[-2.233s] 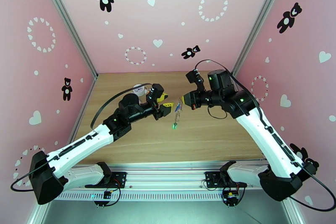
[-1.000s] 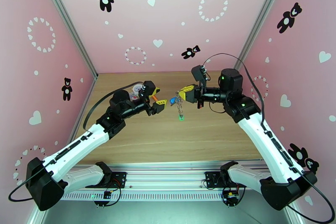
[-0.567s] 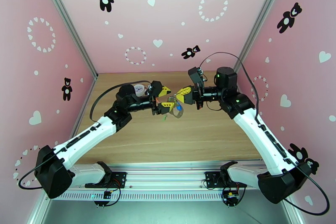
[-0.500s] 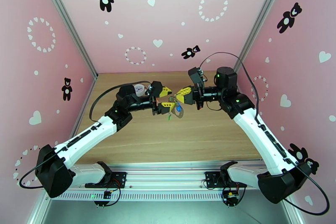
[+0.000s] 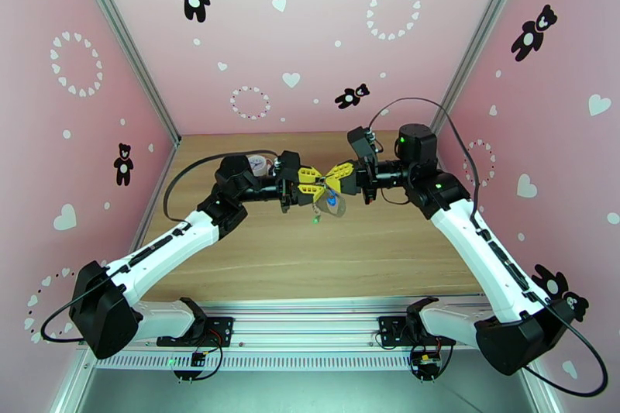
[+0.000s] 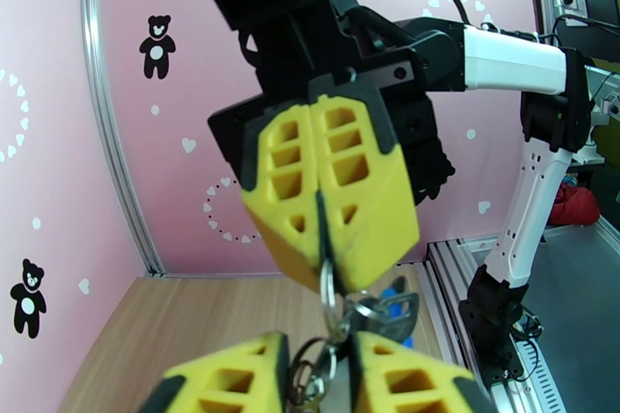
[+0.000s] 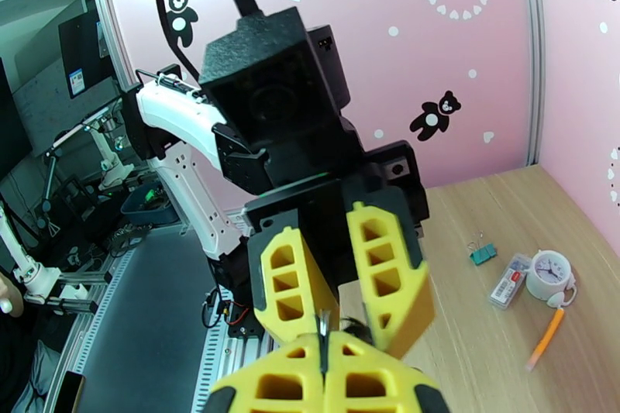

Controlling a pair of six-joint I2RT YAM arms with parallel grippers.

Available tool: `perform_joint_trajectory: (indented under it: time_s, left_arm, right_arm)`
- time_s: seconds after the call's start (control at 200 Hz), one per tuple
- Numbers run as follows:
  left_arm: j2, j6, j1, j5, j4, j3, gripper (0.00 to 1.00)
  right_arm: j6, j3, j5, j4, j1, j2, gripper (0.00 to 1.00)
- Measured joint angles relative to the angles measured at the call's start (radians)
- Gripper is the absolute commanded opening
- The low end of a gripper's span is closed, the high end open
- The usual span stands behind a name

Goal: Remove the keys from the keyring

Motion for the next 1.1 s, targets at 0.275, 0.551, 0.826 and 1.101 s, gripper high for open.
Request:
perform_joint_trajectory:
  time_s: [0.275,0.551,0.826,1.101]
  left_arm:
    - [0.000,-0.002,-0.002,0.022,-0.028,0.000,0.01]
    - [0.000,-0.085,-0.003,-0.072,-0.072,0.002,0.00]
    - [-0.001,-0.161,-0.003,-0.213,-0.179,0.011,0.00]
    - [-0.003,-0.201,-0.003,-0.307,-0.249,0.049,0.00]
  right_arm:
    - [-0.013,0.003,0.026,-0.034,-0.001,0.000,0.15]
    - [-0.040,0.048,0.143,-0.135,0.009,0.008,0.50]
    - [-0.036,0.132,0.485,-0.267,0.063,-0.005,0.60]
    - [0.115,0.154,0.721,-0.373,0.113,-0.081,0.55]
